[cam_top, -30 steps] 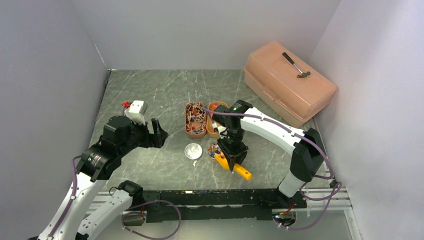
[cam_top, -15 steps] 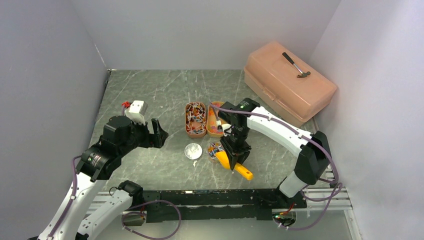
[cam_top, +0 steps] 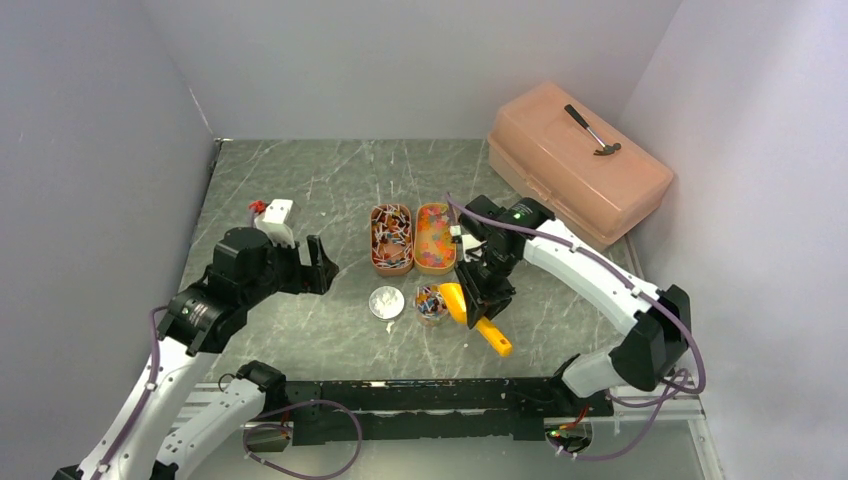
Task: Pack the candies
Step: Place the fake candies in the packing bottle, then place the spatula at the center of the board, then adjust the fake candies in the packing bottle.
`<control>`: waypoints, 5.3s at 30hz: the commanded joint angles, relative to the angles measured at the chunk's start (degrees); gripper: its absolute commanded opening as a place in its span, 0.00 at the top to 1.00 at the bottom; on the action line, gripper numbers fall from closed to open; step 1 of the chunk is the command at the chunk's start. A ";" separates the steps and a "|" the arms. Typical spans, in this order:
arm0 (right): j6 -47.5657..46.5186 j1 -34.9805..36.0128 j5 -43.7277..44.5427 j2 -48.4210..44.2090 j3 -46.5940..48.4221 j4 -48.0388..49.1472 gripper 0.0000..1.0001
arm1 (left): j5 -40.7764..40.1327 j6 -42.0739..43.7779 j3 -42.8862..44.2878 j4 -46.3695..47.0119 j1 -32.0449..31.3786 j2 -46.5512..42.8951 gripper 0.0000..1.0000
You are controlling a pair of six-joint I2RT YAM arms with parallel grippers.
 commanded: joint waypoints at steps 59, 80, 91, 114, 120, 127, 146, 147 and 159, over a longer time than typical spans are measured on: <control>6.27 -17.56 30.06 5.82 -23.99 54.26 0.44 | 13.31 -8.54 6.10 10.55 -5.71 30.50 0.15; 3.85 -2.74 11.77 -13.70 -18.84 48.13 0.60 | 1.38 -9.02 6.84 9.14 -9.31 31.13 0.21; 6.31 4.39 6.08 -3.39 -15.12 50.52 1.00 | -7.03 -7.74 3.37 3.02 -9.27 19.93 0.21; 10.62 8.70 9.62 6.00 -16.78 53.98 1.00 | -8.32 -9.58 -0.66 0.56 -9.30 12.42 0.18; 11.14 8.83 10.26 4.65 -19.85 54.31 1.00 | -7.89 -10.10 -0.76 0.92 -9.31 12.63 0.18; 11.43 8.86 11.93 2.81 -22.34 54.03 1.00 | -7.42 -10.38 -0.36 1.36 -9.31 13.29 0.18; 13.57 8.55 11.77 -1.75 -25.12 56.50 1.00 | -7.76 -10.40 0.34 1.36 -9.31 14.64 0.18; 13.52 8.61 11.22 -2.07 -24.71 56.66 1.00 | -7.84 -10.38 0.45 1.35 -9.31 14.77 0.18; 13.06 8.54 10.71 -3.98 -18.69 54.96 1.00 | -8.20 -9.88 0.54 1.73 -9.31 15.91 0.18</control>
